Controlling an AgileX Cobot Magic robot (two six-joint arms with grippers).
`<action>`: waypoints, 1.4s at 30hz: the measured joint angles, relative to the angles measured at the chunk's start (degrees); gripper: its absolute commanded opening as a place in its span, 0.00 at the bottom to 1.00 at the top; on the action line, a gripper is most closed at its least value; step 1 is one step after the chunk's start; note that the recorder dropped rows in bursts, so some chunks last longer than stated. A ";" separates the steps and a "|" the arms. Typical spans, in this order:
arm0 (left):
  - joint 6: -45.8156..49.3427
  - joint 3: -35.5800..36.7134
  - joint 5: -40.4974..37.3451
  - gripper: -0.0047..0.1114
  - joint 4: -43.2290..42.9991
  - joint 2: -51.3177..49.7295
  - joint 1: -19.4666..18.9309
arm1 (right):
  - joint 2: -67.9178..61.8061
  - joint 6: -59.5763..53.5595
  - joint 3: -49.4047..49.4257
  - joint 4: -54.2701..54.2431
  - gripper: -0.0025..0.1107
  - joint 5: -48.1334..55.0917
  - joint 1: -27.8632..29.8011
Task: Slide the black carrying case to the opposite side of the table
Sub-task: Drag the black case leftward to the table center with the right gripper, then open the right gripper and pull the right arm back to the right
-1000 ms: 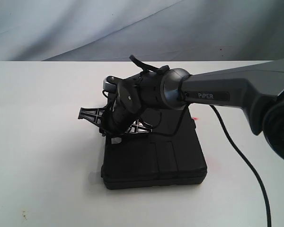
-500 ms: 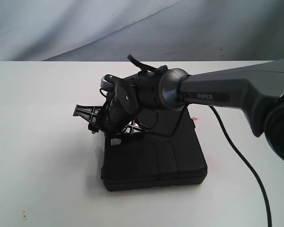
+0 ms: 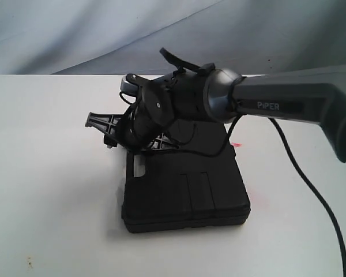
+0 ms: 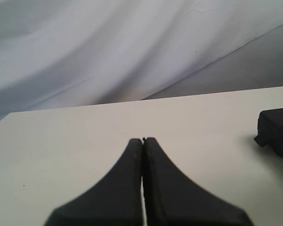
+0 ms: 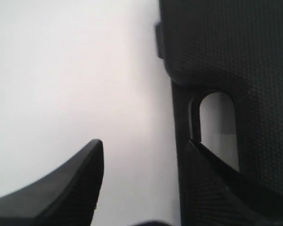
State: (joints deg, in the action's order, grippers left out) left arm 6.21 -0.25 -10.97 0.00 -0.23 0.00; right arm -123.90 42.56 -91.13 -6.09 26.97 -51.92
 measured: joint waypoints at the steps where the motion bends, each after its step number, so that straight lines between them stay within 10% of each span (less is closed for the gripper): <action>1: 0.00 0.00 0.00 0.04 0.00 0.00 0.00 | 0.50 0.00 0.00 0.17 0.45 -0.14 0.00; 20: 0.00 0.00 0.00 0.04 0.00 0.00 0.00 | 21.19 -0.15 24.30 5.14 0.44 -11.77 2.60; 42: 0.00 0.00 0.00 0.04 0.00 0.00 0.00 | 48.42 -8.40 61.70 0.85 0.16 -40.96 11.60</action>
State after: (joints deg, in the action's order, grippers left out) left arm 6.21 -0.25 -10.97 0.00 -0.23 0.00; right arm -75.48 34.17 -29.44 -5.23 -13.99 -40.31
